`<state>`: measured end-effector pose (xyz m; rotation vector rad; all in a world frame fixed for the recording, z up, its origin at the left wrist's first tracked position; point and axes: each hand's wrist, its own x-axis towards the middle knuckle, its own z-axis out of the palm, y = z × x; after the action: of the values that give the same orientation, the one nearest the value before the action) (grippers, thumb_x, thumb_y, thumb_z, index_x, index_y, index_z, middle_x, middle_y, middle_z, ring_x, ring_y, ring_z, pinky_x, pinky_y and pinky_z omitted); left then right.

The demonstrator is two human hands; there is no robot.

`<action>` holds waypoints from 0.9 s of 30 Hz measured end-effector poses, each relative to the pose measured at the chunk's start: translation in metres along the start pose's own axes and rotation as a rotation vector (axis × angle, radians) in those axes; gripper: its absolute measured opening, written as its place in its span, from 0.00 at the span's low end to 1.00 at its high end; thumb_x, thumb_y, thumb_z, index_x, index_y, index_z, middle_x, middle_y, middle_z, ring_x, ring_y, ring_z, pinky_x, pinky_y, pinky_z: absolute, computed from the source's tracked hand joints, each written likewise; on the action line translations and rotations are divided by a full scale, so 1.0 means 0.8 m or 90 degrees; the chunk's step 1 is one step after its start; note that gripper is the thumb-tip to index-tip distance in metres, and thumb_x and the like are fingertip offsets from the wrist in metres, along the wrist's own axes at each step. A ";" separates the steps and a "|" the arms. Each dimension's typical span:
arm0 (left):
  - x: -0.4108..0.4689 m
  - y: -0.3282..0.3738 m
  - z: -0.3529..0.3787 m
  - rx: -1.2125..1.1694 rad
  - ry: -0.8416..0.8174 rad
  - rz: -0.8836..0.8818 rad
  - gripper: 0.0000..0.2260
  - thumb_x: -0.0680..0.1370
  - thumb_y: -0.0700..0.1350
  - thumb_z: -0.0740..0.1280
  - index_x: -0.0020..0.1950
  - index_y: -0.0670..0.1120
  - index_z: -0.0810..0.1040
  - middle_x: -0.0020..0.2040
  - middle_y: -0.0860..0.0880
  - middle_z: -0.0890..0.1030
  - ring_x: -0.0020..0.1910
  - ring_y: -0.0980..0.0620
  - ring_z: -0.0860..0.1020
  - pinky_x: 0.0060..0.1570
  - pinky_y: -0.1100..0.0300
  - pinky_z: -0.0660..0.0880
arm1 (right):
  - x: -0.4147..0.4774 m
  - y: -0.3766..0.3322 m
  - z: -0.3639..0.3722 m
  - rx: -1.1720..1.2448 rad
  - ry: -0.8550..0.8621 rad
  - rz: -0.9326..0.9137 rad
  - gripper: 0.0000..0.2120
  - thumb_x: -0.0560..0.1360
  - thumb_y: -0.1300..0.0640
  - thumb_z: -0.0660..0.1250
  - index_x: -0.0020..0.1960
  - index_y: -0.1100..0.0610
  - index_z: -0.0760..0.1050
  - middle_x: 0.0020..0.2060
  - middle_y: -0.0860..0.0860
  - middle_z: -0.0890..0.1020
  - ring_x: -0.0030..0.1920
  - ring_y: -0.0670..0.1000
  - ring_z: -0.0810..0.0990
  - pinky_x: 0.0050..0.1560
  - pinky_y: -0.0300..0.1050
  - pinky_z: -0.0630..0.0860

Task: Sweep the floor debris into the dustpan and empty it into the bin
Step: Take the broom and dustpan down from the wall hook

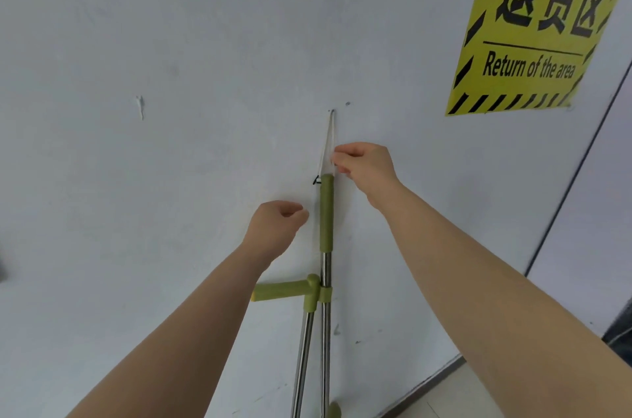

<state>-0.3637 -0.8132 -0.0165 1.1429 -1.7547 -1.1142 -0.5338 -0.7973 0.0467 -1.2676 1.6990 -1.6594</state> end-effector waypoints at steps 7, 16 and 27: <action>0.006 -0.023 -0.002 0.028 -0.029 -0.016 0.07 0.76 0.43 0.67 0.38 0.48 0.77 0.42 0.45 0.79 0.41 0.47 0.76 0.41 0.59 0.72 | 0.015 0.000 0.004 -0.015 -0.003 -0.029 0.05 0.70 0.62 0.71 0.36 0.56 0.81 0.37 0.57 0.82 0.35 0.49 0.76 0.40 0.43 0.74; -0.001 -0.073 0.014 0.298 -0.173 -0.082 0.06 0.72 0.45 0.68 0.37 0.47 0.74 0.37 0.45 0.69 0.38 0.50 0.68 0.41 0.59 0.64 | 0.022 -0.007 -0.005 0.039 -0.003 -0.035 0.07 0.69 0.63 0.70 0.32 0.57 0.80 0.35 0.57 0.81 0.34 0.50 0.74 0.38 0.42 0.71; -0.020 -0.121 0.027 0.524 -0.187 -0.095 0.22 0.74 0.38 0.67 0.68 0.49 0.75 0.64 0.51 0.75 0.64 0.50 0.73 0.63 0.58 0.71 | 0.023 -0.015 -0.008 0.115 -0.068 -0.041 0.08 0.72 0.64 0.70 0.36 0.55 0.80 0.34 0.53 0.81 0.32 0.45 0.77 0.38 0.36 0.77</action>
<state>-0.3502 -0.8138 -0.1165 1.6649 -2.5056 -0.6491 -0.5445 -0.8070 0.0640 -1.3114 1.4256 -1.7061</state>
